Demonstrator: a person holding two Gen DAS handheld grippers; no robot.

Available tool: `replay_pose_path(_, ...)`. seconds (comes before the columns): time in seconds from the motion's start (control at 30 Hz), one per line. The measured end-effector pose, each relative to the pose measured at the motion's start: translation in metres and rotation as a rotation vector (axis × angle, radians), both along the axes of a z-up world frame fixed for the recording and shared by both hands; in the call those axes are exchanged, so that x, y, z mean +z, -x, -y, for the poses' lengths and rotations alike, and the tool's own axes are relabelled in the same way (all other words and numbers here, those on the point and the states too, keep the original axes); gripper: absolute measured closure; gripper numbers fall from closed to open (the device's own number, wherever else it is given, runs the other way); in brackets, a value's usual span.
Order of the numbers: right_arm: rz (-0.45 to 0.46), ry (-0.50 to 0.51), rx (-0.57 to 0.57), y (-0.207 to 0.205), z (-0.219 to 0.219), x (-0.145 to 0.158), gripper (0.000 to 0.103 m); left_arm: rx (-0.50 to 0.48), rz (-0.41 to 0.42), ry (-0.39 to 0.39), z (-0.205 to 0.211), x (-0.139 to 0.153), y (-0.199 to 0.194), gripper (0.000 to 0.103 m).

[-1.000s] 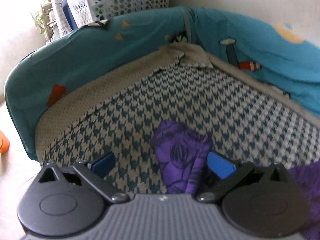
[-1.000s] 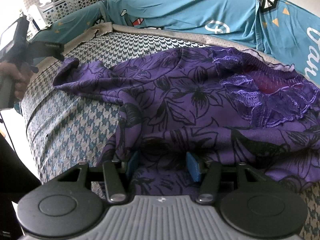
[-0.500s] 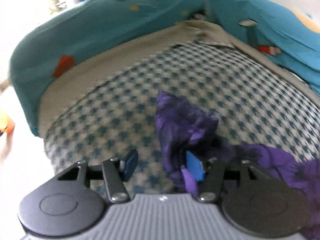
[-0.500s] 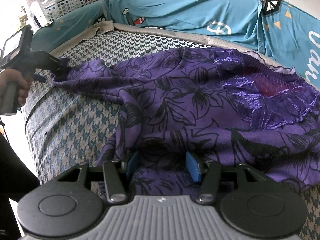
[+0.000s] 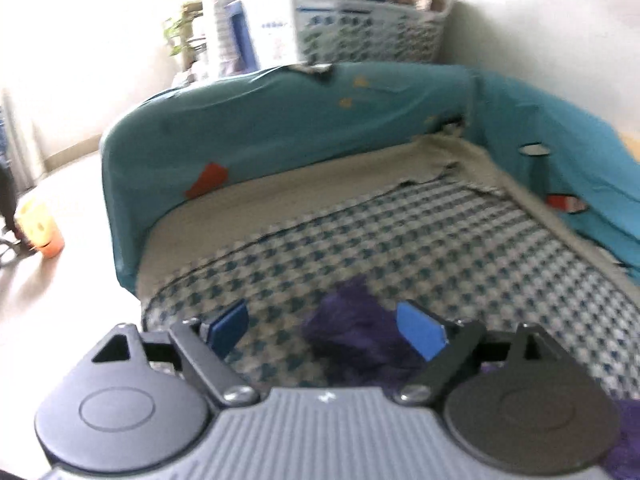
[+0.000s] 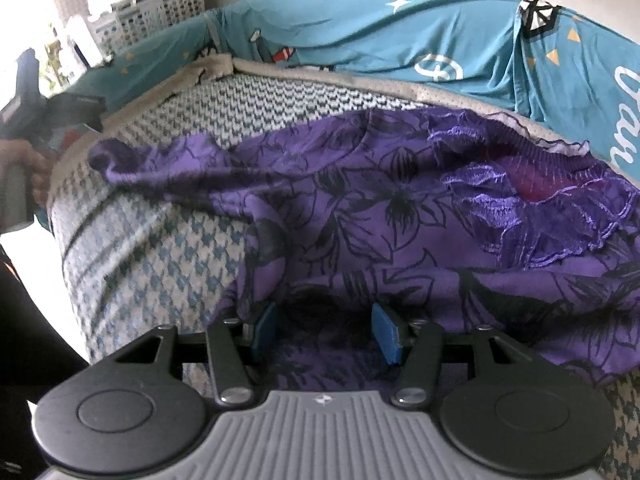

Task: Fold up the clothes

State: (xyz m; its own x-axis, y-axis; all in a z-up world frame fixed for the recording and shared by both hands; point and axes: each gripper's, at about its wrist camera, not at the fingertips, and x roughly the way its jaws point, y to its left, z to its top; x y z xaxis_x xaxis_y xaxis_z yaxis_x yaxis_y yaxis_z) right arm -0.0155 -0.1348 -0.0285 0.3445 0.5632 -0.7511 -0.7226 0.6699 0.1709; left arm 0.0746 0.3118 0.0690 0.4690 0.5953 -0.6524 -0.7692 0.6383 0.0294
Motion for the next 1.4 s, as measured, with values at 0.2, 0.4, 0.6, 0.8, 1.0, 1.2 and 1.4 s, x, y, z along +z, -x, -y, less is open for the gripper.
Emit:
replay_pose_path(0.2,0.016,-0.082,-0.045,-0.011,0.016,0.020,0.050,-0.158,0.026,0.038,0.040,0.002,-0.011,0.014)
replay_pose_path(0.4,0.054,-0.110,-0.174,-0.030,0.042,0.034,0.050,-0.340,0.032,0.110,0.081,-0.002,-0.030,0.014)
replay_pose_path(0.6,0.071,-0.164,-0.370,-0.058,0.080,0.032,0.050,-0.549,0.020,0.120,0.131,-0.010,-0.054,0.014)
replay_pose_path(0.8,0.063,-0.178,-0.468,-0.080,0.096,0.026,0.050,-0.717,0.013,0.129,0.174,-0.019,-0.077,0.014)
replay_pose_path(1.0,0.053,-0.166,-0.500,-0.092,0.103,0.018,0.050,-0.812,0.001,0.135,0.204,-0.028,-0.099,0.015)
replay_pose_path(1.2,0.063,-0.166,-0.540,-0.107,0.110,0.011,0.050,-0.880,-0.013,0.140,0.222,-0.035,-0.121,0.015)
replay_pose_path(1.4,0.084,-0.176,-0.593,-0.125,0.117,0.006,0.050,-0.935,-0.032,0.155,0.232,-0.045,-0.139,0.015)
